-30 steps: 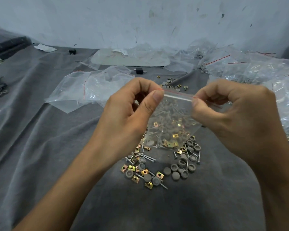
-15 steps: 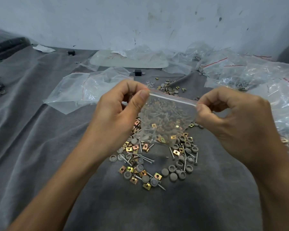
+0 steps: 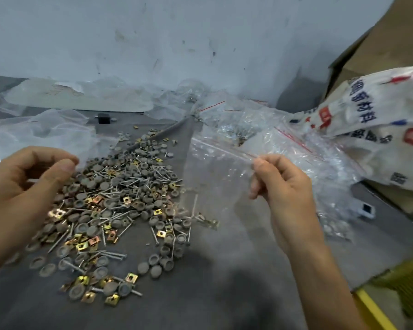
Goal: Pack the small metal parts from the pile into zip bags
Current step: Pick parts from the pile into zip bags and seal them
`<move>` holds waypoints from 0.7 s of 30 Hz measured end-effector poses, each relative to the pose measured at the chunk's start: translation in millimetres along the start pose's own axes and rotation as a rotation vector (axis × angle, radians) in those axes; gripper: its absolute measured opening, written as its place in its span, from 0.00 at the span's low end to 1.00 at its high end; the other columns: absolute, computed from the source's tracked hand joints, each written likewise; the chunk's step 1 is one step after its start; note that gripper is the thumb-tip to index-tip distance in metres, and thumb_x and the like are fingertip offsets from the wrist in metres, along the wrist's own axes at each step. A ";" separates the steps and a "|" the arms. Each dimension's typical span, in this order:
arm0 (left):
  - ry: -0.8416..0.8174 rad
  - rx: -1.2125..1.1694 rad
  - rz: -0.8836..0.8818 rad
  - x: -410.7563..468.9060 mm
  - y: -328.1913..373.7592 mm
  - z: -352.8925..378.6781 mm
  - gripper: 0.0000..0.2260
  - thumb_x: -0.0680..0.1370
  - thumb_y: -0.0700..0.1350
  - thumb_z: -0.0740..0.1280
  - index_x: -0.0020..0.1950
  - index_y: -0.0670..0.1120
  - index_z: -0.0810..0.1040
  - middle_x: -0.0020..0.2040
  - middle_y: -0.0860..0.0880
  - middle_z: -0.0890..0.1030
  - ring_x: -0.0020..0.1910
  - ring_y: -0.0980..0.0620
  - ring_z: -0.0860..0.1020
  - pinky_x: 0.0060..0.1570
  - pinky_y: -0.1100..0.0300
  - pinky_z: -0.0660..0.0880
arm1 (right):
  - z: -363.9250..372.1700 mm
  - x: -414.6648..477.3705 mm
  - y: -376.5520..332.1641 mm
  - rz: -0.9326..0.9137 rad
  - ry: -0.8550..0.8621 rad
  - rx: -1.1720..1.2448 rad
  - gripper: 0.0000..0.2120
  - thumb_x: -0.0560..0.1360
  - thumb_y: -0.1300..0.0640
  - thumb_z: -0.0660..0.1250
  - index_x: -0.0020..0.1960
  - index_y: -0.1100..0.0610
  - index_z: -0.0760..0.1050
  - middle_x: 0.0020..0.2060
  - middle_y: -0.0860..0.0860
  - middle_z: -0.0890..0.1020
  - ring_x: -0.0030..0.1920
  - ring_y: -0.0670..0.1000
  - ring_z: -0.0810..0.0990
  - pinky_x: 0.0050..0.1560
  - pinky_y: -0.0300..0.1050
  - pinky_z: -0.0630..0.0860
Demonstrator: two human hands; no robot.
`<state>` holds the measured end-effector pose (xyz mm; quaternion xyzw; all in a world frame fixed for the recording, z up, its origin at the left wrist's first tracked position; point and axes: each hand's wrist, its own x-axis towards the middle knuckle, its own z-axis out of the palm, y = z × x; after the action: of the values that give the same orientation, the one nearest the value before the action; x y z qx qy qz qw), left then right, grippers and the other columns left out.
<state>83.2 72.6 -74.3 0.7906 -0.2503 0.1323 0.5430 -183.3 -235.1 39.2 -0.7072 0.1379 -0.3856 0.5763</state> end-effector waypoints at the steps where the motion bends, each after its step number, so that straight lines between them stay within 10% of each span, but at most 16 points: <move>1: -0.009 0.004 -0.012 4.2 -11.5 -1.5 0.21 0.80 0.64 0.65 0.64 0.51 0.79 0.54 0.54 0.82 0.48 0.57 0.81 0.45 0.40 0.82 | -18.1 4.6 7.3 0.061 0.080 0.027 0.09 0.77 0.57 0.68 0.38 0.50 0.79 0.27 0.50 0.77 0.29 0.47 0.75 0.33 0.39 0.75; 6: -0.015 -0.021 -0.136 10.0 -17.9 -6.6 0.25 0.77 0.70 0.63 0.63 0.54 0.78 0.52 0.56 0.81 0.45 0.61 0.80 0.46 0.43 0.80 | -114.7 35.4 47.3 0.343 0.556 0.141 0.05 0.81 0.60 0.63 0.51 0.57 0.77 0.38 0.52 0.85 0.34 0.48 0.83 0.38 0.42 0.75; 10: -0.013 0.007 -0.098 3.4 0.4 -11.7 0.25 0.77 0.69 0.63 0.64 0.53 0.78 0.52 0.55 0.81 0.46 0.58 0.79 0.43 0.54 0.78 | -140.5 40.2 70.6 0.401 0.685 0.118 0.21 0.83 0.62 0.60 0.75 0.57 0.64 0.53 0.55 0.78 0.44 0.49 0.79 0.44 0.41 0.75; 16: 0.021 0.110 -0.098 6.7 31.0 -33.3 0.07 0.81 0.49 0.64 0.53 0.58 0.81 0.51 0.58 0.83 0.49 0.60 0.79 0.51 0.58 0.73 | -58.6 12.6 69.4 0.232 0.179 -0.167 0.14 0.81 0.64 0.66 0.60 0.48 0.79 0.54 0.49 0.85 0.51 0.49 0.84 0.47 0.41 0.81; 21: -0.191 0.642 -0.277 8.9 25.3 -38.4 0.19 0.84 0.48 0.61 0.76 0.52 0.69 0.74 0.46 0.72 0.73 0.44 0.69 0.70 0.48 0.64 | 45.8 -4.1 62.1 0.108 -0.253 -0.214 0.12 0.79 0.60 0.70 0.54 0.42 0.82 0.43 0.46 0.85 0.44 0.44 0.82 0.44 0.42 0.77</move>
<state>79.5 98.7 -35.6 0.9560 -0.1362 0.0552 0.2539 -138.2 -218.5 -21.4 -0.7990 0.1425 -0.2452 0.5302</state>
